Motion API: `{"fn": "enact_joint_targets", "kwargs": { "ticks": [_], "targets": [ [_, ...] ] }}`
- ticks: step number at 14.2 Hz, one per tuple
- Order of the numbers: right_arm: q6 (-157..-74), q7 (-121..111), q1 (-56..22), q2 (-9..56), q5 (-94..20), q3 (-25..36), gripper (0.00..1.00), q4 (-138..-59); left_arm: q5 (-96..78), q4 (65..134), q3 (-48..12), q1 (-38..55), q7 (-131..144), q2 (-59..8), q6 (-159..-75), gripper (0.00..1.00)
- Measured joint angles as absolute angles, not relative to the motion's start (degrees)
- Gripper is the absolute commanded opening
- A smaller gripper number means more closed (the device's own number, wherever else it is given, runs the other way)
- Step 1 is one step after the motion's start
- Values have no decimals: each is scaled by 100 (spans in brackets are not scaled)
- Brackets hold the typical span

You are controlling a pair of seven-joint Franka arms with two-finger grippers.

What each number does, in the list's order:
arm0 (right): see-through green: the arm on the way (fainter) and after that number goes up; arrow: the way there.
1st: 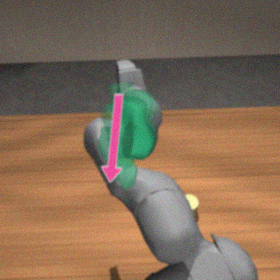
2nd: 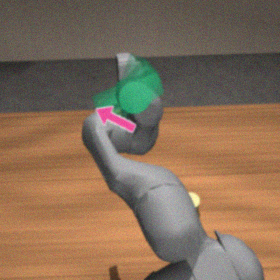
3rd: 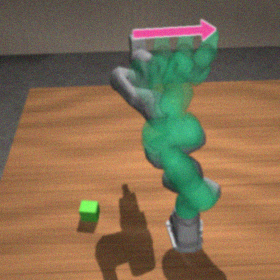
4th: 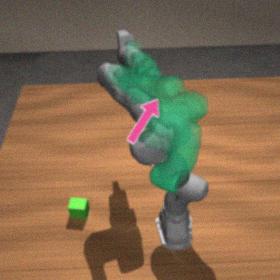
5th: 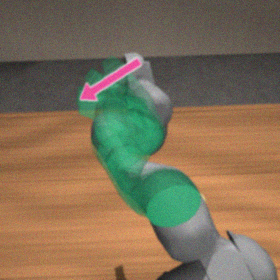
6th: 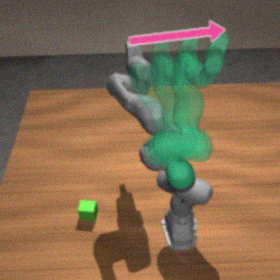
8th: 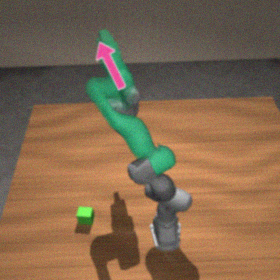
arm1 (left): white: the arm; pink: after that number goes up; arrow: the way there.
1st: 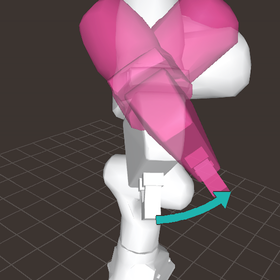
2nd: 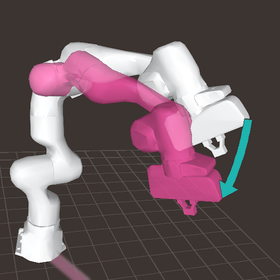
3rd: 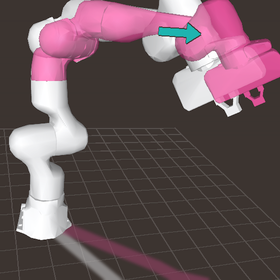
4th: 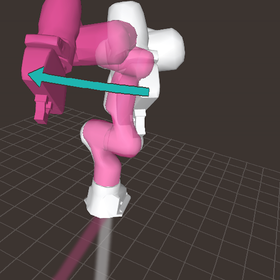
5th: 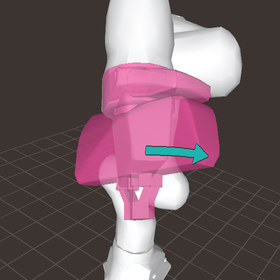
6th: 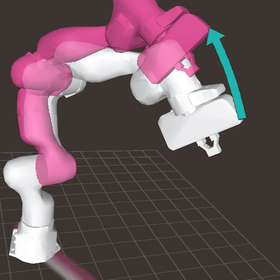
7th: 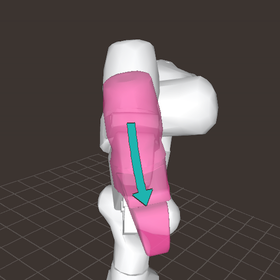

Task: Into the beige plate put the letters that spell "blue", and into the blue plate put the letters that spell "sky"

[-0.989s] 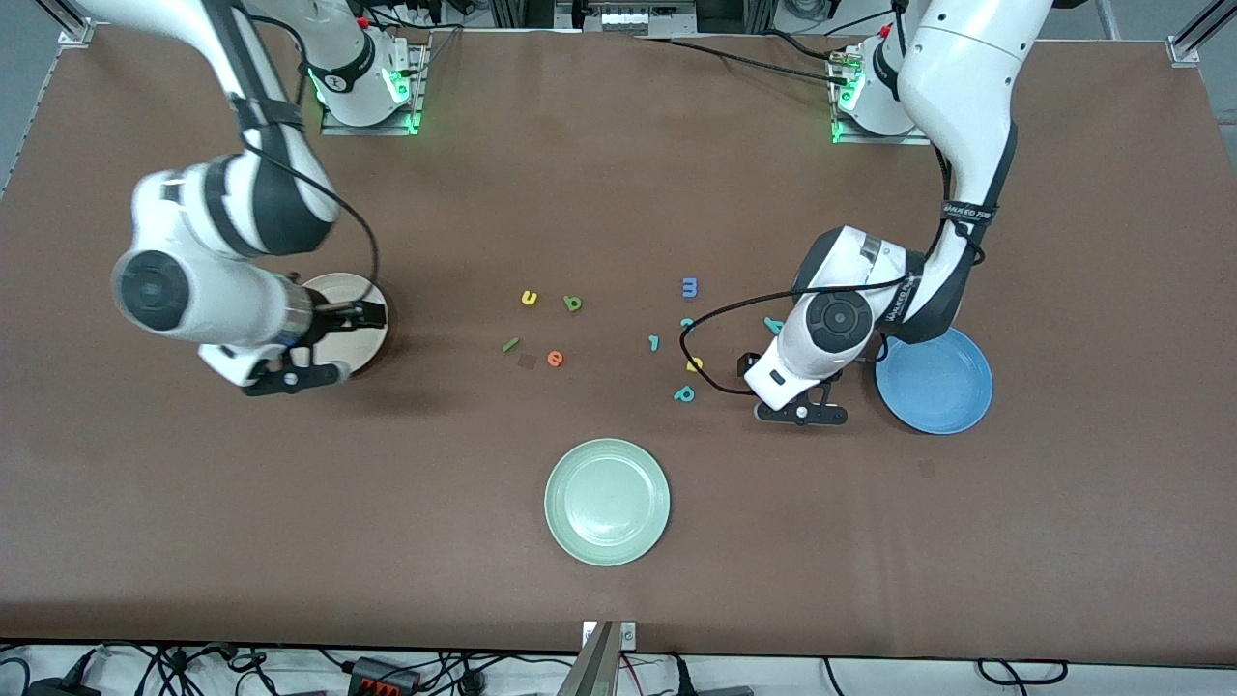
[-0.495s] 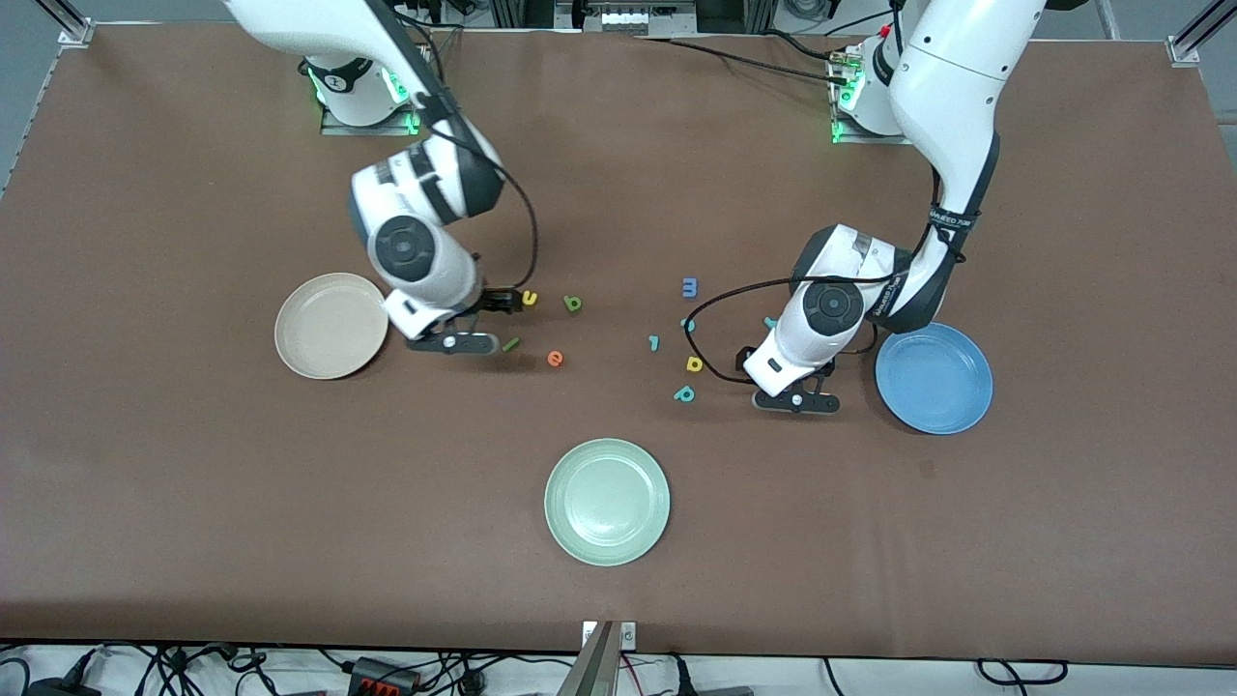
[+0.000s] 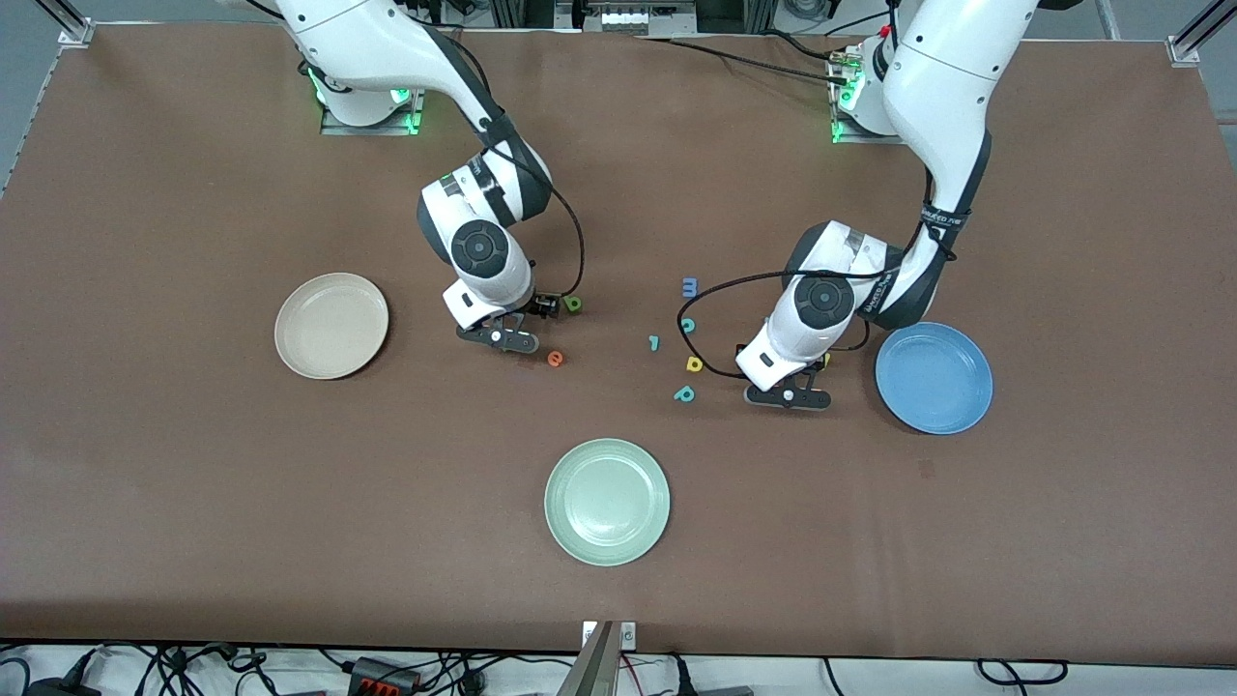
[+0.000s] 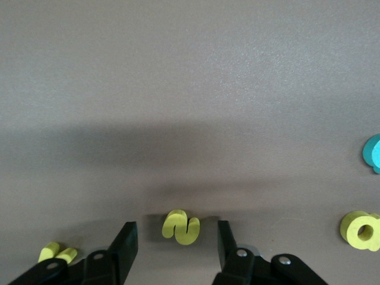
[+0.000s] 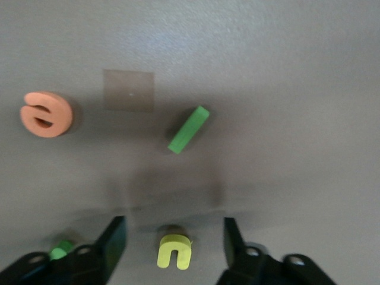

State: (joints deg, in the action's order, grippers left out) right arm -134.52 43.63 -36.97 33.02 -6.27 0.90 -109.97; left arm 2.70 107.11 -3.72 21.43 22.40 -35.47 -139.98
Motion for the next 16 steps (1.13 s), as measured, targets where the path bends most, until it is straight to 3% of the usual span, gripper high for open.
{"fn": "enact_joint_targets", "kwargs": {
  "ticks": [3,5,9,16],
  "targets": [
    [-13451,4694,-3759,3307,-627,90,60,-10996,270,10747,-369,2143,2240,-3609,-14134,26],
    [-13450,4769,-3792,3307,-627,90,60,-10999,270,10744,-373,2155,2238,-3590,-14171,10],
    [-13449,4791,-3795,3209,-627,96,60,-11076,273,10711,-357,2152,2231,-3505,-14076,9],
    [-13740,4801,-3798,2998,-627,99,60,-11403,377,10618,-157,1511,918,-2556,-12463,12]
  ]
}}
